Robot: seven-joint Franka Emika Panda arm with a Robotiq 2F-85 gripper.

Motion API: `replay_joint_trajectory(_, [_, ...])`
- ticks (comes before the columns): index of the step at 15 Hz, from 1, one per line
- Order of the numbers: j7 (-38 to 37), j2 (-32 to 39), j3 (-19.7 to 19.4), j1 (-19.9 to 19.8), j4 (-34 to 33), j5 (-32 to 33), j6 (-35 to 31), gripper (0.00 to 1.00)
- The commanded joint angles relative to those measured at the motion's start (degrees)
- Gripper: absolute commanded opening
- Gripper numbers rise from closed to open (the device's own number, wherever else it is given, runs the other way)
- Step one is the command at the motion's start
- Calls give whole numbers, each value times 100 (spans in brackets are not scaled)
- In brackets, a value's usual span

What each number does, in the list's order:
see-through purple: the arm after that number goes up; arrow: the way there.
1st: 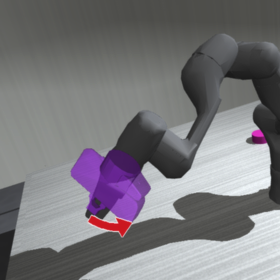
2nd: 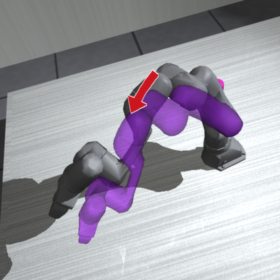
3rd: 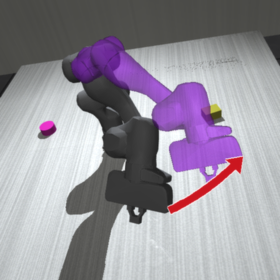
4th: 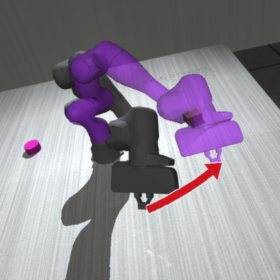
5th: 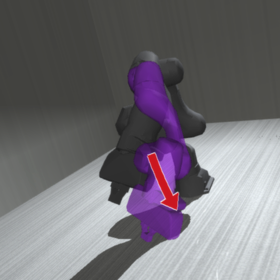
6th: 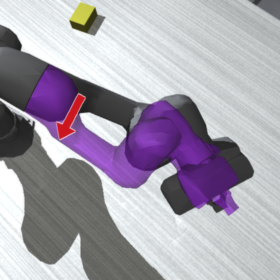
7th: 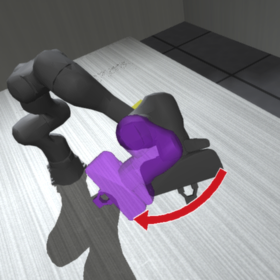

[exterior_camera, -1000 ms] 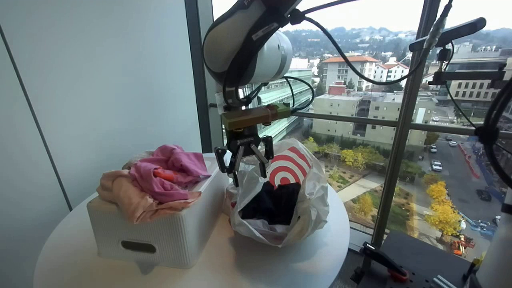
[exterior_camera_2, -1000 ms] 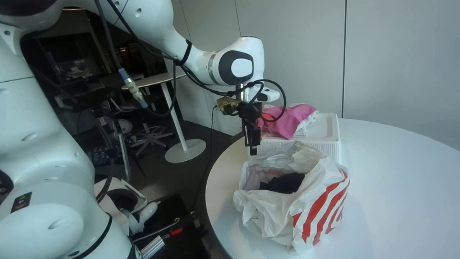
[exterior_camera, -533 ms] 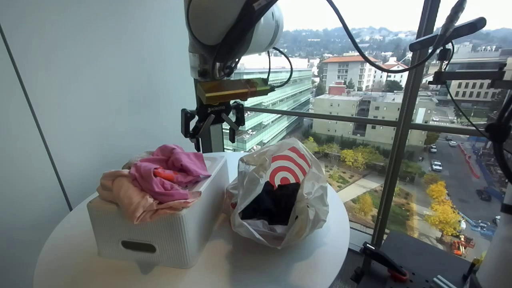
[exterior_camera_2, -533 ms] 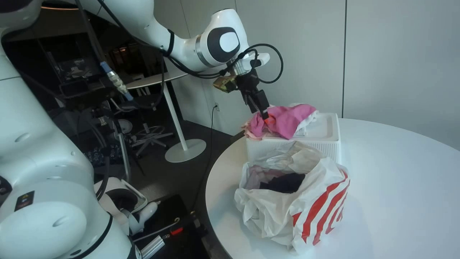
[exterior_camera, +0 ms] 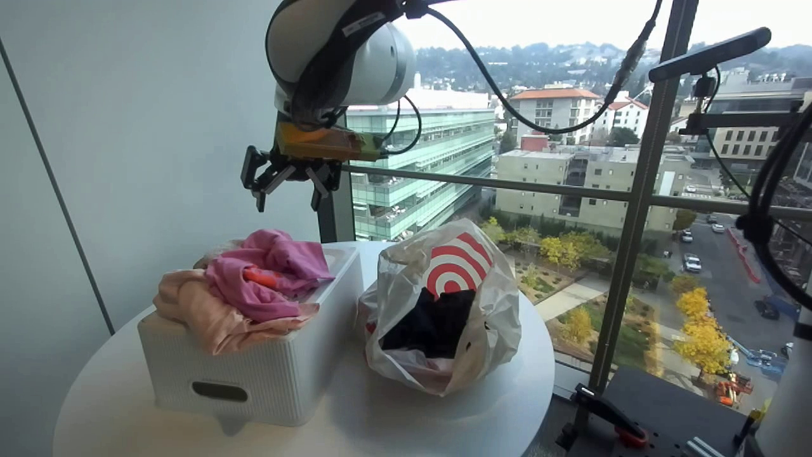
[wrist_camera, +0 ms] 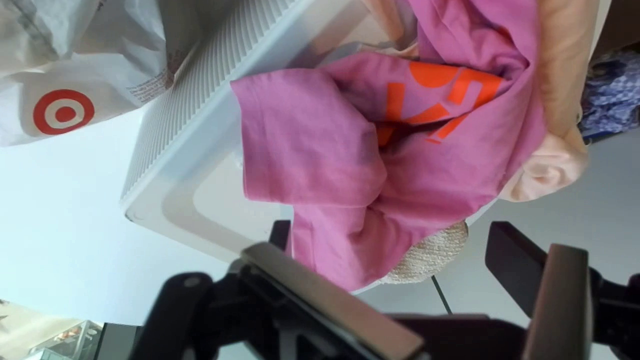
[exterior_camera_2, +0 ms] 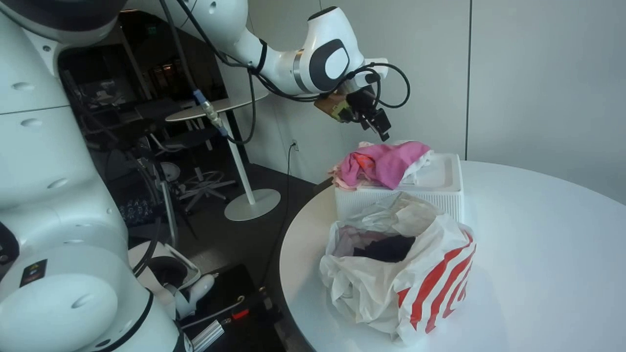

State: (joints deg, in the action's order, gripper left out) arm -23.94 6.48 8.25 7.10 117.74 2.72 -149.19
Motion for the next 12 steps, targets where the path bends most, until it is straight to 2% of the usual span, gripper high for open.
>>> replay_joint_trajectory(1, [560, 341, 33, 87, -632, -504, 117, 100])
replay_joint_trajectory(6, [1061, 934, 20, 6, -1250, -1093, 544, 100])
replay_joint_trajectory(12, [1066, 1555, -140, -32, -1739, -1099, 1083, 100])
